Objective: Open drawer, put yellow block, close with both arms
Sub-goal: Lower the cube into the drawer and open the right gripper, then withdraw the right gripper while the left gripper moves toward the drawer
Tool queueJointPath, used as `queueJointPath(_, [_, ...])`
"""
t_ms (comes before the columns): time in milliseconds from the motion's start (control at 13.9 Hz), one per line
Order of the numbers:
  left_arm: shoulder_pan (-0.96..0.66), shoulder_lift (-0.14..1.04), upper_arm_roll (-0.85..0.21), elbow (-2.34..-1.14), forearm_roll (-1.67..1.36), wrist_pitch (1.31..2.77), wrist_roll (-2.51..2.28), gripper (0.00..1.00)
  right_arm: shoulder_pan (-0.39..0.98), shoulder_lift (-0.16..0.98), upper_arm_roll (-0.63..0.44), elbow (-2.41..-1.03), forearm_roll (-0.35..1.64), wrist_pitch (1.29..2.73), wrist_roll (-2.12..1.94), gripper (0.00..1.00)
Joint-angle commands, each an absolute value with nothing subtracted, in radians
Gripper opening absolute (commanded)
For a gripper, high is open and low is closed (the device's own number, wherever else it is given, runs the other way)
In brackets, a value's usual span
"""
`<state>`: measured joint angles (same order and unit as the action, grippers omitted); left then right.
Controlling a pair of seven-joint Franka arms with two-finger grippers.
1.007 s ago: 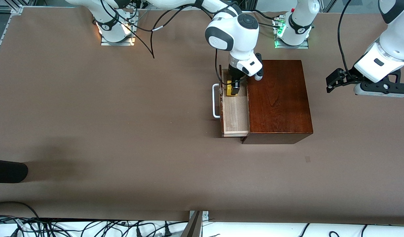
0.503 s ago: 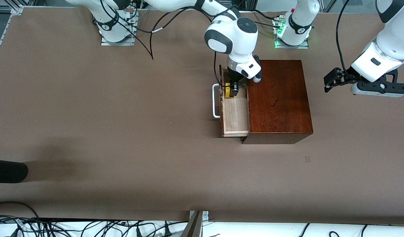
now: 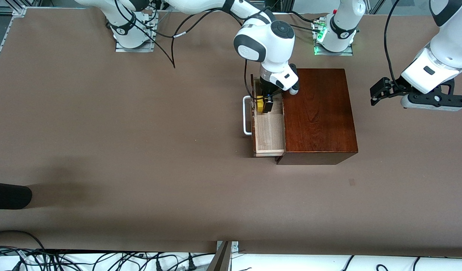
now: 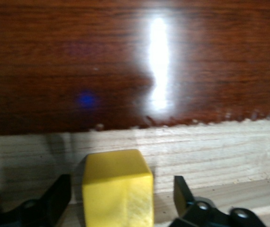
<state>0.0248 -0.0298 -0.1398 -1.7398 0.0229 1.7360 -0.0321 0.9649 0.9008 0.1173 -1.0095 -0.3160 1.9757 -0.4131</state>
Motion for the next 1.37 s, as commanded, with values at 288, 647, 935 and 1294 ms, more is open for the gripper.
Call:
queueJointPath(288, [0.023,-0.02,-0.146,-1.709,0.049,1.712,-0.023,1.0,0.882,0.752,0.12,-0.992,-0.272,1.933,-0.416,1.0])
queueJointPath(647, [0.021,-0.011,-0.153,-1.695,0.043,1.712,-0.008,1.0,0.657,0.591,0.114,-0.996,-0.198,1.919,-0.413,1.0])
queueJointPath(935, [0.018,0.009,-0.274,-1.68,0.035,1.649,0.021,1.0,0.439,0.375,0.074,-1.171,0.004,1.801,-0.407,1.0])
queueJointPath(1294, [0.017,0.162,-0.454,-1.608,-0.033,1.632,0.432,1.0,0.371,0.097,-0.11,-1.494,0.095,1.766,-0.396,1.0])
